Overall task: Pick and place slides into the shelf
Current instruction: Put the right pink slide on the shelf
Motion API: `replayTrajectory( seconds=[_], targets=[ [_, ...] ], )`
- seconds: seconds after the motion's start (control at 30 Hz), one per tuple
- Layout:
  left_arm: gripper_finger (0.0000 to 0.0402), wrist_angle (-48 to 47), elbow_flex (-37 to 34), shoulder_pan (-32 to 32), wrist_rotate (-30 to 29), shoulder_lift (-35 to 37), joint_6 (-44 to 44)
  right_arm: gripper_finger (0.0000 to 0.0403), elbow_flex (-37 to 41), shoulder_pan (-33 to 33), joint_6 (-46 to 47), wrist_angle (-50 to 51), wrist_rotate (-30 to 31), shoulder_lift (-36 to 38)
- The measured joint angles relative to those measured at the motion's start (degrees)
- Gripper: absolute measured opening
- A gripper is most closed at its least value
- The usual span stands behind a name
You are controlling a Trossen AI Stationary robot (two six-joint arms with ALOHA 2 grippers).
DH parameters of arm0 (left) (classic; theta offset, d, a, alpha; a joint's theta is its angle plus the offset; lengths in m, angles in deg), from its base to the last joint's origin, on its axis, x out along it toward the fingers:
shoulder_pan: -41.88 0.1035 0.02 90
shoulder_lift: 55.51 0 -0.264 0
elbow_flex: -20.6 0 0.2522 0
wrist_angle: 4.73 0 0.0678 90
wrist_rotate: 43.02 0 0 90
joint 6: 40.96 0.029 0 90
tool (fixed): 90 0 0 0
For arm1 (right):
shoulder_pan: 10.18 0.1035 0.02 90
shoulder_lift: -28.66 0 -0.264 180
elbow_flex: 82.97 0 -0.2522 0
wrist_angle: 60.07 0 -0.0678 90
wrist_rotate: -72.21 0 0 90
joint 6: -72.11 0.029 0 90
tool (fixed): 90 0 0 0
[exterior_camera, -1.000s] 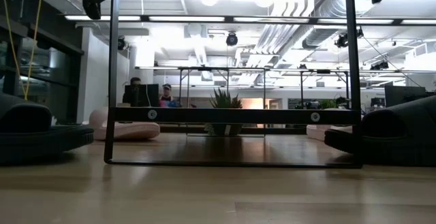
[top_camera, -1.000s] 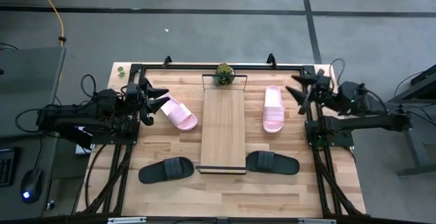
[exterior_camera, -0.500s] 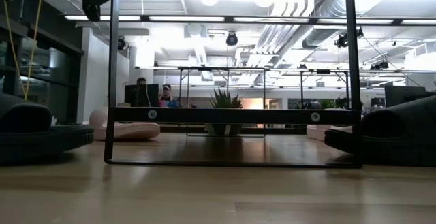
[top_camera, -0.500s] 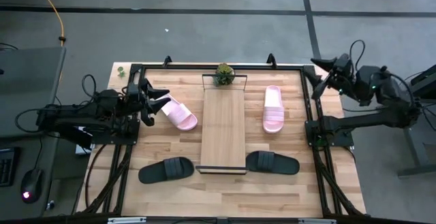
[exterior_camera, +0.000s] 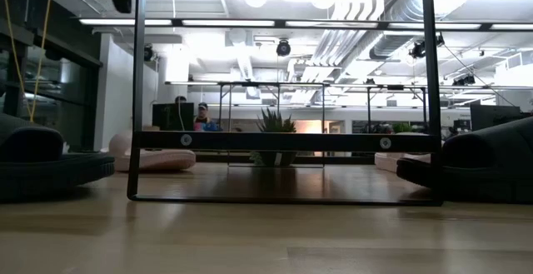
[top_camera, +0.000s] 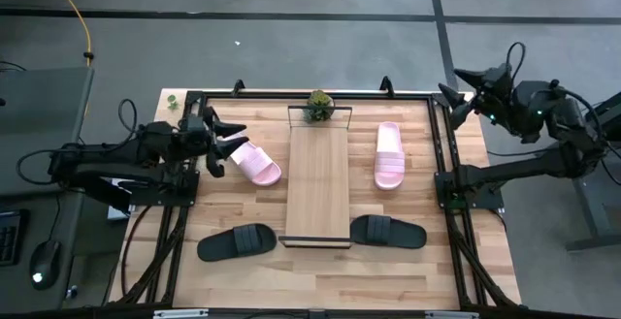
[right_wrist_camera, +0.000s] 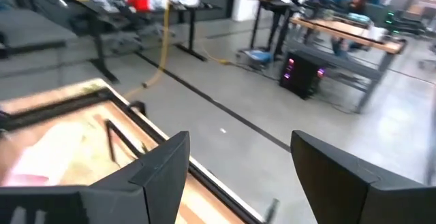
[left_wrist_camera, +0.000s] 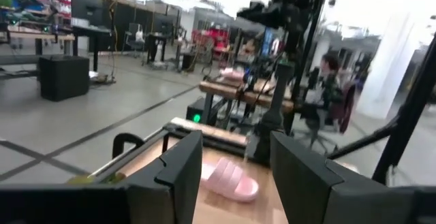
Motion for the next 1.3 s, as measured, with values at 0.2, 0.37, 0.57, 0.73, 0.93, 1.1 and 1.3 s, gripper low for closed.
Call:
replayTrajectory(
  seconds=[0.2,0.37,0.57,0.73,0.93,1.1,1.3],
  targets=[
    [0.0156,0.6,3.2,0.0,-0.1,-7.9,1.8,0.0248,-3.0,-5.4,1.5,3.3,-1.0,-2.1],
    [0.0156,0.7,5.3,0.0,-0.1,-12.1,2.5,0.0248,-4.8,-11.6,1.5,4.0,-7.3,-3.7],
    [0.0156,1.0,5.9,0.0,-0.2,-13.3,2.7,0.0248,-5.3,-20.8,1.1,4.4,-14.2,-6.3],
    [0.0156,1.0,5.9,0.0,-0.2,-13.2,3.2,0.0248,-5.3,-30.0,1.0,6.9,-19.3,-10.2],
    [0.0156,0.6,5.9,0.0,-0.2,-13.1,4.0,0.0248,-5.3,-40.8,-0.4,8.8,-24.3,-15.3],
    [0.0156,-0.2,5.9,0.0,-0.3,-13.1,4.0,0.0248,-5.3,-48.4,-3.1,8.7,-34.4,-19.3],
    [0.0156,-1.5,5.9,0.0,-0.3,-13.1,4.0,0.0248,-5.3,-55.5,-6.4,8.7,-44.1,-22.7]
  ],
)
